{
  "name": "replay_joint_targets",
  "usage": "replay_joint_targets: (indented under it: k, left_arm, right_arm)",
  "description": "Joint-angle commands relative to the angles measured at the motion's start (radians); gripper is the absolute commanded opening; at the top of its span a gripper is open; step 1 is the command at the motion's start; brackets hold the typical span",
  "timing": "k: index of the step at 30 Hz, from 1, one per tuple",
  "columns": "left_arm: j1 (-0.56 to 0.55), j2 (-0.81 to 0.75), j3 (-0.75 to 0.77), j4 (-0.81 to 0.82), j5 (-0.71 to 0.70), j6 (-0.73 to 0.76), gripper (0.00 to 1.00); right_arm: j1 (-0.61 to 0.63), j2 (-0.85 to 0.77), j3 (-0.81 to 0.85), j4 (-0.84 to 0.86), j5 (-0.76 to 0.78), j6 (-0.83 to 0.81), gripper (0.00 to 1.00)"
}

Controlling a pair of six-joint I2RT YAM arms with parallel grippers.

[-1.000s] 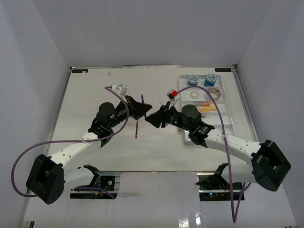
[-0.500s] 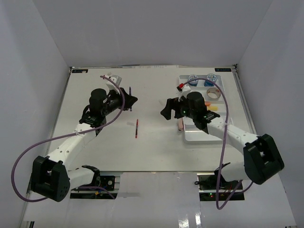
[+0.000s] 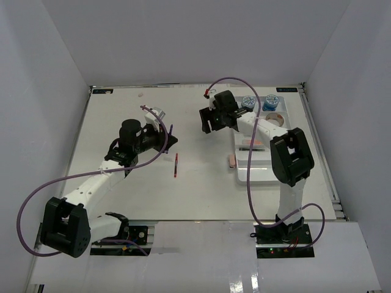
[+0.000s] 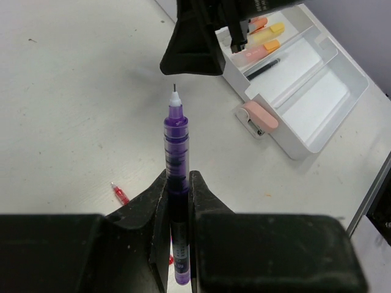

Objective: Sort the stationery into containers
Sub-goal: Close the pen cap on the pen.

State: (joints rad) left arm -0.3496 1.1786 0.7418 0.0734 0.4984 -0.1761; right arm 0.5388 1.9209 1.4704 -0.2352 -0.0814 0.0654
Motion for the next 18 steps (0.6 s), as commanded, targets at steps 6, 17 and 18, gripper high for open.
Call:
replay_joint_targets:
  k: [6, 17, 18]
  left_arm:
    - [0.004, 0.010, 0.002, -0.006, -0.003, 0.044, 0.00]
    - [0.004, 0.029, 0.007, -0.009, 0.002, 0.040, 0.00]
    - [0.004, 0.030, 0.007, -0.009, 0.005, 0.038, 0.00]
  right_arm:
    - [0.001, 0.180, 0.174, -0.130, 0.074, -0.113, 0.64]
    - [0.026, 0.300, 0.266, -0.122, 0.131, -0.150, 0.54]
    - [0.027, 0.306, 0.272, -0.119, 0.138, -0.150, 0.54]
